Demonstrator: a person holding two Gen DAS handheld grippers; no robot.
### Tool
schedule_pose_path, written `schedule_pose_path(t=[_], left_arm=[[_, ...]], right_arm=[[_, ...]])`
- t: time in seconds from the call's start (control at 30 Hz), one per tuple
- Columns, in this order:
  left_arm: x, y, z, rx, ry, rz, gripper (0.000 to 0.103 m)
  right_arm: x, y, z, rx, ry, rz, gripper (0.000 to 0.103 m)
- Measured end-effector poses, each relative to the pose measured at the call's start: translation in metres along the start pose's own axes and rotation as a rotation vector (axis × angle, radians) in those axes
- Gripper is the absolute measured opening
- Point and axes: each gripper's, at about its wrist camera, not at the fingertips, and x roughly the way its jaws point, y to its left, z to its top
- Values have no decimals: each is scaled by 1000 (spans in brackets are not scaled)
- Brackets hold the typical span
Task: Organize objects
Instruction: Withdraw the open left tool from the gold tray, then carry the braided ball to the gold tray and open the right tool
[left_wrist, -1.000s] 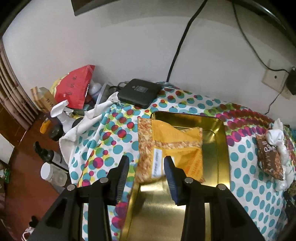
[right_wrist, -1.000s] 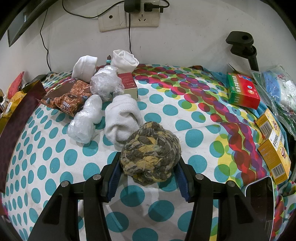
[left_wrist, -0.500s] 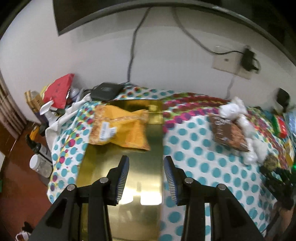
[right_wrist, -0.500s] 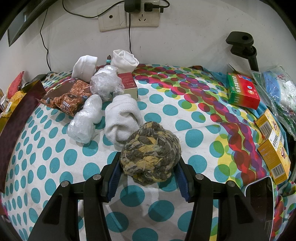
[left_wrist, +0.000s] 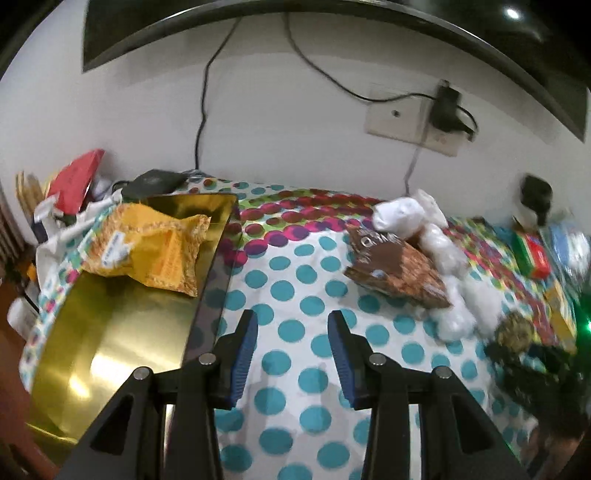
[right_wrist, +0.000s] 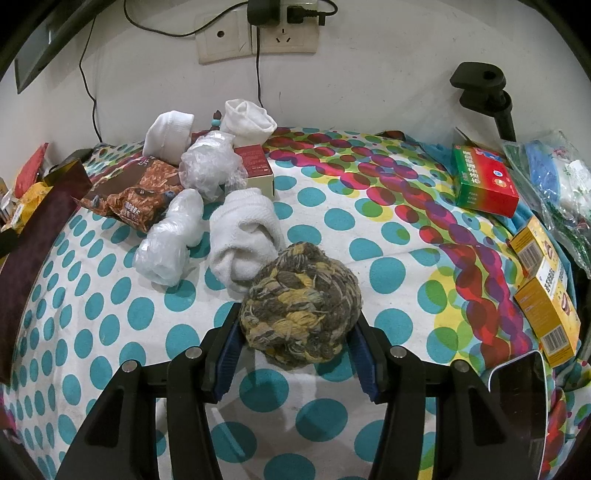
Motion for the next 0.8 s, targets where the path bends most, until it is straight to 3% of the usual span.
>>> schedule_pose_path(t=[0.1,0.3,0.6,0.8], left_arm=[[18,2,-4,-34,22,17,40],[18,-3,-15,-11,35,30,40],[-22,-18,-26,42,8,98,40],[-56,-14,-39,37,5,83,40]], right_arm=[[1,3,1,-2,1,-3,51],[0,2,1,-4,-1,-5,51],[-19,-11,-1,-15,-52,-29,51],[-56,-19,19,2,-110,-33,51]])
